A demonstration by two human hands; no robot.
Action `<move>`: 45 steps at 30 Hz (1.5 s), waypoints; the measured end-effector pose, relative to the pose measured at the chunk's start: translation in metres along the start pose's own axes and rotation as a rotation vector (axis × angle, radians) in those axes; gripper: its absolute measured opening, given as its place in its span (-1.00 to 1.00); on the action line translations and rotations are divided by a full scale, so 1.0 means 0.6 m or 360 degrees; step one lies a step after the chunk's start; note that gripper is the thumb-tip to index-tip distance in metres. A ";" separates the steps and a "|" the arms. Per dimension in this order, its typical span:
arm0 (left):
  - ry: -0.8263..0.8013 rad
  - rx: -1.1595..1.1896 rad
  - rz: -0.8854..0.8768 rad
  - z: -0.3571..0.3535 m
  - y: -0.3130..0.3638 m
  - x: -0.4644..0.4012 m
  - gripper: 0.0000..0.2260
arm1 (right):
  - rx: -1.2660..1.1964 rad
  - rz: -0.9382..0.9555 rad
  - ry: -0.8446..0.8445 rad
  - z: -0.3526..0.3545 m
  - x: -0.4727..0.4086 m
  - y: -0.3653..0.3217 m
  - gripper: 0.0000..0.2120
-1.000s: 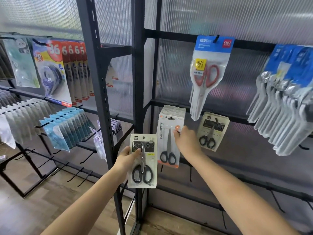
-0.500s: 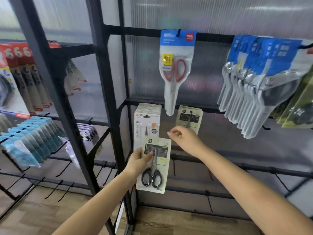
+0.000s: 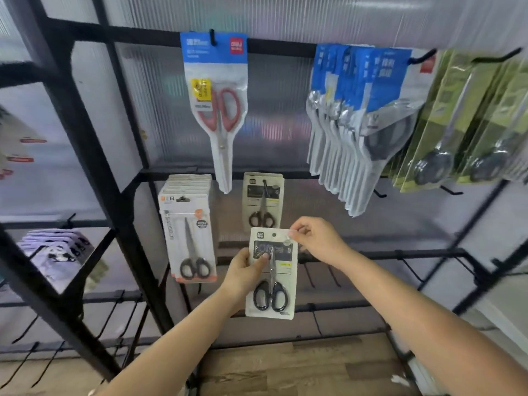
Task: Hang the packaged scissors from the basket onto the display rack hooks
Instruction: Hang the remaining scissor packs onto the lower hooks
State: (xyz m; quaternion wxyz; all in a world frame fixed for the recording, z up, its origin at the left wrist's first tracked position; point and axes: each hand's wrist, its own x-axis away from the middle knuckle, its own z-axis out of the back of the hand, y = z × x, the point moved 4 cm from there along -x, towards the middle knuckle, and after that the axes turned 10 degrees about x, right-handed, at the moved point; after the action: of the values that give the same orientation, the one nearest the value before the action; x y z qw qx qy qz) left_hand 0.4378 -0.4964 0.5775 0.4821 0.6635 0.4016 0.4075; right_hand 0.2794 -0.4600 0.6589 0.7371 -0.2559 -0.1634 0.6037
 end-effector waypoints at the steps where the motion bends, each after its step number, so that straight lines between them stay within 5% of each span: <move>1: -0.0004 -0.0032 -0.0009 -0.003 0.000 -0.001 -0.94 | -0.0002 -0.0001 0.0009 0.003 -0.003 0.001 -0.94; 8: -0.0029 -0.0015 0.0000 0.004 0.005 -0.015 -0.81 | -0.0167 0.0083 0.0287 0.044 -0.037 -0.017 -0.92; 23: 0.0075 -0.0011 -0.0206 0.031 0.034 -0.032 -0.81 | -0.0320 0.0392 0.0432 0.042 -0.049 -0.044 -0.94; 33: 0.0119 0.0017 -0.0168 0.028 0.034 -0.049 -0.83 | -0.0325 0.0296 0.0498 0.037 -0.076 -0.033 -0.95; 45: 0.0465 0.0099 -0.0015 0.012 0.035 -0.122 -0.79 | -0.0048 0.0251 0.0802 0.026 -0.133 -0.036 -0.95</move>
State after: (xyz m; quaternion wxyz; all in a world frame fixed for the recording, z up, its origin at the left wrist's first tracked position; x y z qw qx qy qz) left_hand 0.4223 -0.5711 0.5851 0.3997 0.6097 0.4832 0.4848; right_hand 0.2709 -0.5380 0.6895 0.7013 -0.4210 0.0368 0.5742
